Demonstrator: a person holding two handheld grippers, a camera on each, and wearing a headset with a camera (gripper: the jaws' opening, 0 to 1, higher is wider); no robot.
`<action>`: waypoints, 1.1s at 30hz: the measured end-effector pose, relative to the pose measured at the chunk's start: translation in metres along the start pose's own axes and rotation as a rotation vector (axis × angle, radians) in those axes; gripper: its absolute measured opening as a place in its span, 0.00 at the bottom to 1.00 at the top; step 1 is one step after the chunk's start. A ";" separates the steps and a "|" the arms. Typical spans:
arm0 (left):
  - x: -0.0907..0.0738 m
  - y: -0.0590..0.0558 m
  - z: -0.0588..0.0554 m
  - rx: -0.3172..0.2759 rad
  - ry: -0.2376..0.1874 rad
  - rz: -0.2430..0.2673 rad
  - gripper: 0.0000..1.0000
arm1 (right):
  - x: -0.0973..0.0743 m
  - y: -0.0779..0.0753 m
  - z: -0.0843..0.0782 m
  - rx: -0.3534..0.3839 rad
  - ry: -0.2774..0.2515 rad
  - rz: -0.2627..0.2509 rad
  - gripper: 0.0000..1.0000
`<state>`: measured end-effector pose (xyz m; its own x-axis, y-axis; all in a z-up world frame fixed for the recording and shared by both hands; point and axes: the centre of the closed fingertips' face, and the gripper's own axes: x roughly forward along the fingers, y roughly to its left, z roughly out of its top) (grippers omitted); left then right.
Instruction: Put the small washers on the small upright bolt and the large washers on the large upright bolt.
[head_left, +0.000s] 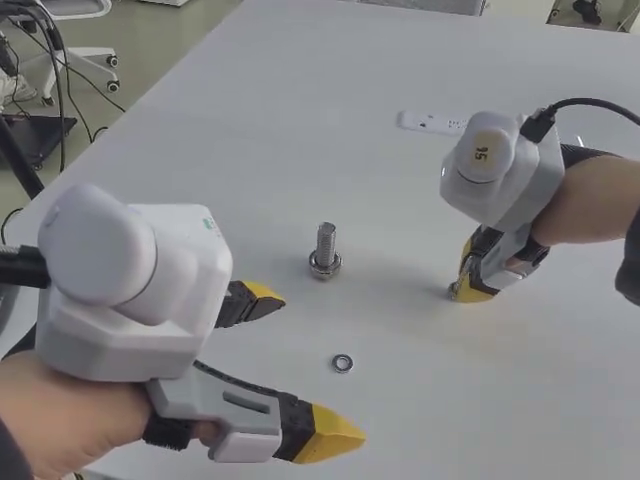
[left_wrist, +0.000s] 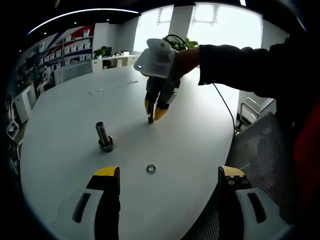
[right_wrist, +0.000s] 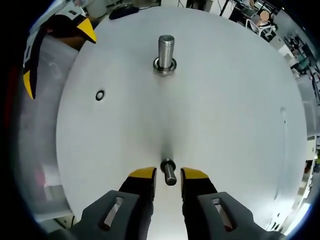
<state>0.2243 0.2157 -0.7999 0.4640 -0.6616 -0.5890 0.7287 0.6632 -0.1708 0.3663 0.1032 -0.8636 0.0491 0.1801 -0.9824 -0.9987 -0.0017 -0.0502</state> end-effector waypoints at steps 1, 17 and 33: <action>0.000 0.000 0.000 0.000 0.000 0.000 0.80 | 0.000 0.000 -0.001 0.005 -0.002 -0.001 0.23; 0.000 -0.001 0.000 0.003 -0.004 -0.005 0.80 | -0.007 0.005 -0.019 0.057 -0.010 -0.015 0.30; -0.001 -0.001 0.003 0.009 -0.011 -0.005 0.80 | -0.016 0.025 -0.038 0.112 -0.029 -0.022 0.34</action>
<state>0.2249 0.2150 -0.7969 0.4657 -0.6685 -0.5798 0.7354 0.6568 -0.1666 0.3409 0.0624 -0.8557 0.0721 0.2068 -0.9757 -0.9924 0.1123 -0.0495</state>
